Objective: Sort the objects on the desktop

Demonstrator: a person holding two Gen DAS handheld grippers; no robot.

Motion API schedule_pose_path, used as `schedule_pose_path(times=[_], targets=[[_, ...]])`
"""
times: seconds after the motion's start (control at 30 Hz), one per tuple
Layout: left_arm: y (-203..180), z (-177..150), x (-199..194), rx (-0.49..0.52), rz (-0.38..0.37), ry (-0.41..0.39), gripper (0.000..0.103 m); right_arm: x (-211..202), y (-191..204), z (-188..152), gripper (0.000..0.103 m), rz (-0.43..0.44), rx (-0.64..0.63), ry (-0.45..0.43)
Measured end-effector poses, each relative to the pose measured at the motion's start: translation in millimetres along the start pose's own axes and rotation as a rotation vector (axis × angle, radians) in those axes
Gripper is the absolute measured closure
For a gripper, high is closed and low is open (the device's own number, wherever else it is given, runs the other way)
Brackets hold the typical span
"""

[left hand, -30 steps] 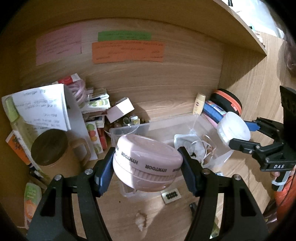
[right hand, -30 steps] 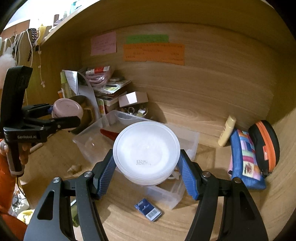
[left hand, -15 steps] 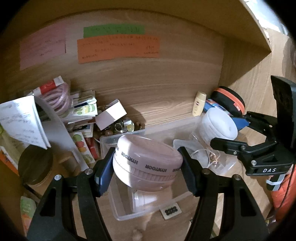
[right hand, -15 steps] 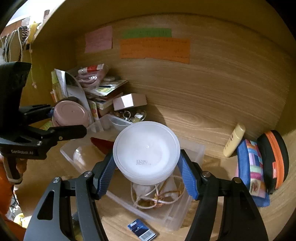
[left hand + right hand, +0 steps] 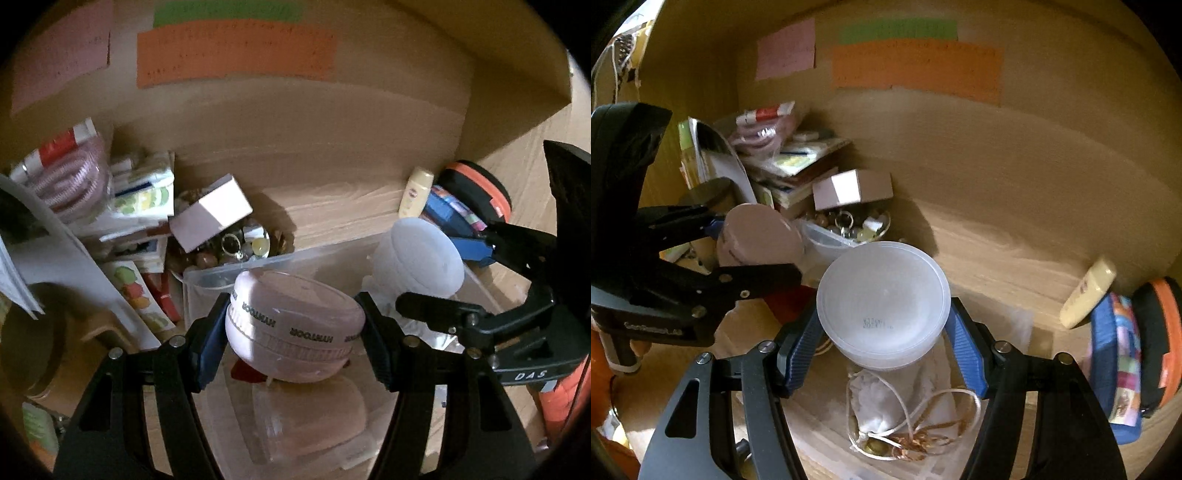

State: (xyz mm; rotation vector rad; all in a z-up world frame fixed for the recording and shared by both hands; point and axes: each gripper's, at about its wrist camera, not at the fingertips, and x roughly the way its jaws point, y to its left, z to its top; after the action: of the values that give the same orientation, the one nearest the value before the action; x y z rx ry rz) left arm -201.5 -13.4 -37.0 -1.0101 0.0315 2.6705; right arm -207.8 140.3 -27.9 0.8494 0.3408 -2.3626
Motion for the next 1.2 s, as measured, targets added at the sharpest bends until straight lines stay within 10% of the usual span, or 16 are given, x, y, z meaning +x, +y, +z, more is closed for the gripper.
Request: schedule_pose_path(times=[1.2], targets=[[1,-16,23,0.004,0.032,0.072,0.026,30,12,-17,0.03,-0.048,-0.068,0.123]])
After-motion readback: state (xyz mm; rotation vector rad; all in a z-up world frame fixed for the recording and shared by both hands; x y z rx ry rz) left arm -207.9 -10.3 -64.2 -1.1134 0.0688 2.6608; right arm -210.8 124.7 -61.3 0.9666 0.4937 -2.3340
